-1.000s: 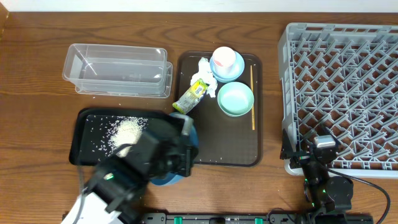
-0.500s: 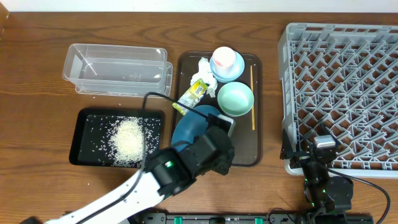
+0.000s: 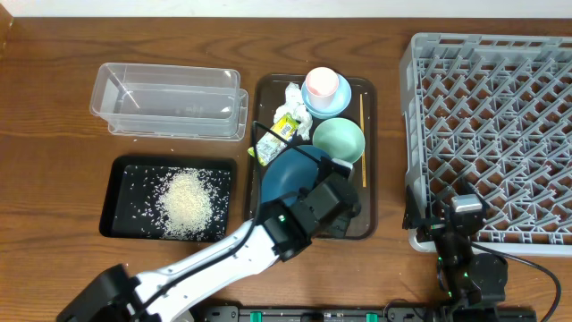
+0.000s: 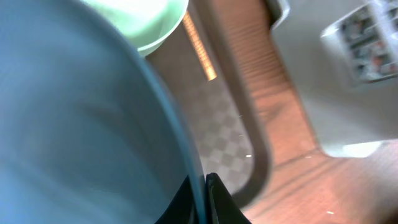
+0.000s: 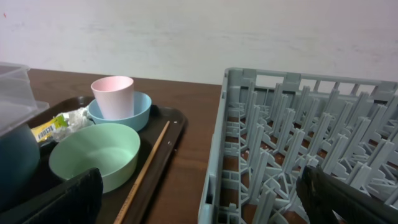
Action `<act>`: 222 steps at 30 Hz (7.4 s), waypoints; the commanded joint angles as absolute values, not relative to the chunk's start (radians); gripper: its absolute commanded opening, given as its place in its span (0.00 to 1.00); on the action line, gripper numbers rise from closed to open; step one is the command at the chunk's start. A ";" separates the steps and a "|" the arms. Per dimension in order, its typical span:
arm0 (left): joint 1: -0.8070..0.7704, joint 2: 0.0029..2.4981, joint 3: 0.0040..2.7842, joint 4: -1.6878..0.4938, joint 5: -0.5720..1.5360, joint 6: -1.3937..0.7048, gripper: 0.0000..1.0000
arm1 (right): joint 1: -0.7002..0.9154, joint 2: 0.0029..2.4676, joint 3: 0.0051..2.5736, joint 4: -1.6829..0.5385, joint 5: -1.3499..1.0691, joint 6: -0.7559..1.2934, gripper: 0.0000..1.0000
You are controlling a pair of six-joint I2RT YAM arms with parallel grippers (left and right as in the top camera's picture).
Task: Sort waste into correct bins and load items into the dishwasher rack
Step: 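Carry the emptied blue bowl back onto the brown tray, then release the blue bowl and raise the left gripper, then grasp the yellow-green snack wrapper with the left gripper, then carry the wrapper left and drop it into the clear bin, then move the left gripper back over the crumpled tissue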
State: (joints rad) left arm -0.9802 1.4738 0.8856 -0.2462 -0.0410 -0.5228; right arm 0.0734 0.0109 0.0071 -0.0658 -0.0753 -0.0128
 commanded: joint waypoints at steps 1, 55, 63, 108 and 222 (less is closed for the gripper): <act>-0.983 1.517 0.900 -0.244 -0.083 -0.510 0.06 | 0.084 0.010 0.006 -0.069 -0.079 -0.026 0.99; -0.583 1.348 1.513 -0.855 0.045 -0.295 0.88 | 0.084 0.010 0.006 -0.069 -0.079 -0.026 0.99; -0.473 1.610 1.569 -0.717 0.037 -0.266 0.89 | 0.084 0.010 0.006 -0.069 -0.079 -0.026 0.99; -0.456 2.138 1.552 -0.547 0.038 -0.266 0.84 | 0.084 0.010 0.006 -0.069 -0.079 -0.026 0.99; -0.385 1.805 1.484 -0.717 0.072 -0.322 0.53 | 0.084 0.010 0.006 -0.069 -0.079 -0.026 0.99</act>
